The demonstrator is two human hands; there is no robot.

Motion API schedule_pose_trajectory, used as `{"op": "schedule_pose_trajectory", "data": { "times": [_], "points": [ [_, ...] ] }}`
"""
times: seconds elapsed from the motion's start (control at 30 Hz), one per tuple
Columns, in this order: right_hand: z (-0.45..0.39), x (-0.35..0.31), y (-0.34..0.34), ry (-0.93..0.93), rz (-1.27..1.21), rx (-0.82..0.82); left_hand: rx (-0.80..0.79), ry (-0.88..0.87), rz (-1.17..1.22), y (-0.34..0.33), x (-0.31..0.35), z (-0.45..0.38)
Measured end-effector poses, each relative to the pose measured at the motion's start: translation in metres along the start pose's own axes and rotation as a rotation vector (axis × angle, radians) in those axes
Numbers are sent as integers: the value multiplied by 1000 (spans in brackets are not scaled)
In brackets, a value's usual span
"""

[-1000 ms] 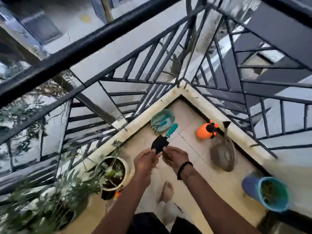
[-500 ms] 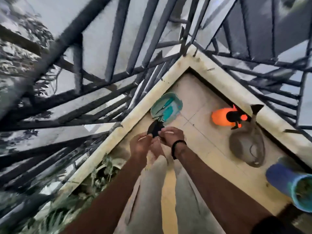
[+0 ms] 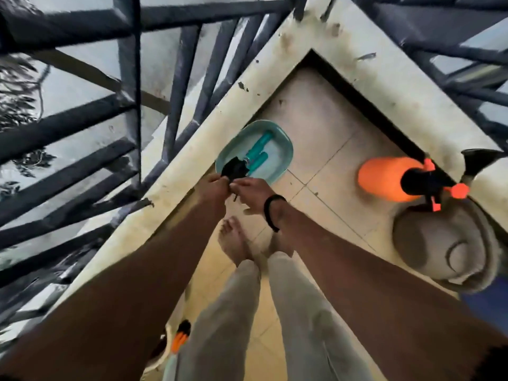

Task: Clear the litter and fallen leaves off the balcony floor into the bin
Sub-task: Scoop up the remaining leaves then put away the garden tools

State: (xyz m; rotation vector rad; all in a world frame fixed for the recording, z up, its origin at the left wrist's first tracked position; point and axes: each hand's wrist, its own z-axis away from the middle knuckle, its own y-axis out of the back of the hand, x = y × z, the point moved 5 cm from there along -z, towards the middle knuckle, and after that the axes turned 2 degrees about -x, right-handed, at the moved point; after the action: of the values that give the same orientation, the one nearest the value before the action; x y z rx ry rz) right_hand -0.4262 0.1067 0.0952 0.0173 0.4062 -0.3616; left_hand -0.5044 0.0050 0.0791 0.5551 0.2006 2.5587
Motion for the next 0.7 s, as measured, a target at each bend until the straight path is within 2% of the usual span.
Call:
{"op": "schedule_pose_trajectory", "data": {
  "times": [0.1, 0.17, 0.3, 0.43, 0.53, 0.7],
  "points": [
    [1, -1, 7, 4, 63, -10, -39, 72, 85, -3, -1, -9],
    [7, -3, 13, -31, 51, -20, -1, 91, 131, 2, 0, -5],
    [40, -17, 23, -65, 40, 21, -77, 132, 123, 17, 10, 46],
    [103, -44, 29, -25, 80, 77, -212, 100, 29, 45, 30, 122],
    [174, -69, 34, 15, 133, 99, -209, 88, 6, 73, 46, 191],
    [286, -101, 30, 80, 237, 87, -168, -89, 30, 114, 71, 307]
  ]
}}
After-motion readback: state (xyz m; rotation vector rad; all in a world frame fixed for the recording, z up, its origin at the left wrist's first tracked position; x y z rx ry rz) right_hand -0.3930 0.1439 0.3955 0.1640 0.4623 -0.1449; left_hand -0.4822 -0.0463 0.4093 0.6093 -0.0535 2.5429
